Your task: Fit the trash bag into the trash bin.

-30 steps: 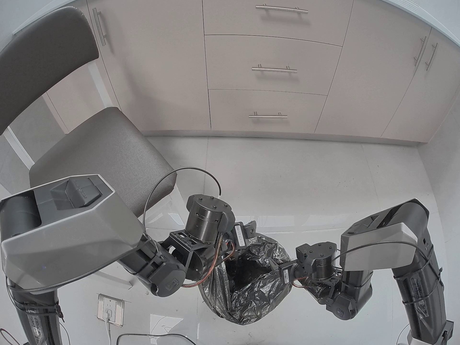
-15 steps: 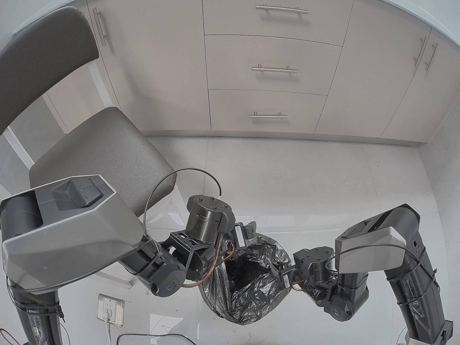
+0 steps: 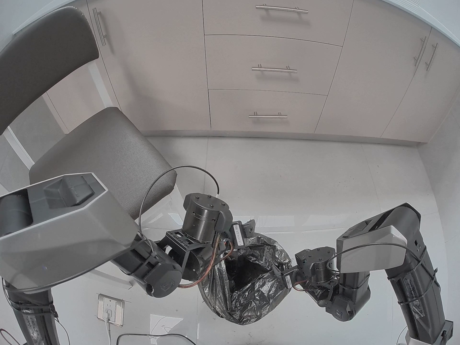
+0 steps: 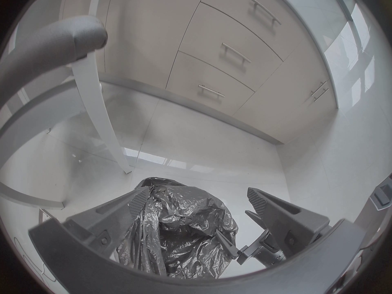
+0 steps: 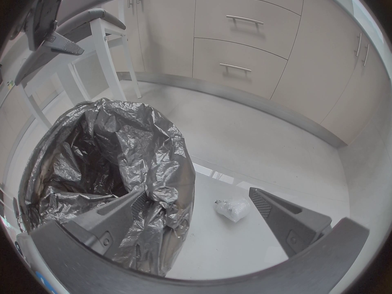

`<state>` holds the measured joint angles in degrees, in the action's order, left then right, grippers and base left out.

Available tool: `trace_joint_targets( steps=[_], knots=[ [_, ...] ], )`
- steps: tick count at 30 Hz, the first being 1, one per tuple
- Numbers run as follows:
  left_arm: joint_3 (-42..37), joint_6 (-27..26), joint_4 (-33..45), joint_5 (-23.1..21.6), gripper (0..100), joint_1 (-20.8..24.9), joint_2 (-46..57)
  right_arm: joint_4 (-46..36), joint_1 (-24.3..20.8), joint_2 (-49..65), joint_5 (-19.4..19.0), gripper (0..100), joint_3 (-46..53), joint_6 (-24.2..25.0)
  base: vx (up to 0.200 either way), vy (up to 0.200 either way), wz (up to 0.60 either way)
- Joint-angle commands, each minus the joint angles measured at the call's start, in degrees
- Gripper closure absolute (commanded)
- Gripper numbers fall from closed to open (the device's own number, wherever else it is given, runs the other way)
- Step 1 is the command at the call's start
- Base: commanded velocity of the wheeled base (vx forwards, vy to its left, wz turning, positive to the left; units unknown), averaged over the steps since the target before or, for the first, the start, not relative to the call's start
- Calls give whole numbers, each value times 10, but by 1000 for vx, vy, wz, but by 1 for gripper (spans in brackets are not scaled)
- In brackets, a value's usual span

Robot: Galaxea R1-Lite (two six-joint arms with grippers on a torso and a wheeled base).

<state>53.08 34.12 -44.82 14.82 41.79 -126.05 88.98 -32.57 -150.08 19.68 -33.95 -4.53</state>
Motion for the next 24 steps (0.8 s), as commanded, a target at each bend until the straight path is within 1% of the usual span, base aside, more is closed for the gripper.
trace_joint_targets(
  steps=[1, 4, 6, 9, 10, 11, 12, 14, 15, 16, 17, 18, 19, 20, 21, 22, 24],
  knots=[
    [-35, -32, -3, 3, 0, -21, 102, 10, -5, 39, -3, 0, 20, 1, 0, 0, 0],
    [-56, -76, 7, -1, 0, -41, 190, 10, -5, 72, -5, 0, 35, 2, 0, 0, 0],
    [-68, -97, 18, -1, 0, -43, 236, 10, -6, 92, -4, 0, 40, 9, 0, 0, 0],
    [-109, -130, 40, 3, 0, -40, 308, 10, -11, 125, -3, 0, 50, 22, 0, 0, 0],
    [-109, -130, 40, 3, 0, -40, 308, 10, -11, 125, -3, 0, 50, 22, 0, 0, 0],
    [-146, -155, 40, 3, 0, -40, 353, 10, -14, 154, -2, 0, 58, 22, 0, 0, 0],
    [-164, -165, 41, 5, 0, -40, 381, 10, -14, 170, -2, 0, 65, 22, 0, 0, 0],
    [-195, -178, 48, 21, 0, -45, 438, 10, -14, 201, -3, 0, 78, 22, 0, 0, 0],
    [-212, -186, 54, 39, 0, -51, 471, 10, -14, 216, -3, 0, 82, 22, 0, 0, 0],
    [-228, -195, 61, 57, 0, -60, 501, 10, -15, 229, -3, 0, 86, 21, 0, 0, 0],
    [-236, -201, 65, 66, 0, -66, 516, 10, -15, 235, -3, 0, 86, 21, 0, 0, 0],
    [-263, -224, 78, 86, 0, -90, 562, 10, -17, 252, -3, 0, 91, 20, 0, 0, 0],
    [-294, -249, 85, 90, 0, -116, 606, 10, -17, 266, -2, 0, 93, 20, 0, 0, 0],
    [-315, -257, 88, 89, 0, -136, 636, 10, -18, 273, -2, 0, 95, 18, 0, 0, 0],
    [-315, -257, 88, 89, 0, -136, 636, 10, -18, 273, -2, 0, 95, 18, 0, 0, 0],
    [-352, -267, 91, 93, 0, -164, 697, 10, -20, 282, 0, 0, 97, 16, 0, 0, 0],
    [-382, -281, 109, 93, 0, -182, 772, 10, -22, 286, 1, 0, 100, 16, 0, 0, 0]
  ],
)
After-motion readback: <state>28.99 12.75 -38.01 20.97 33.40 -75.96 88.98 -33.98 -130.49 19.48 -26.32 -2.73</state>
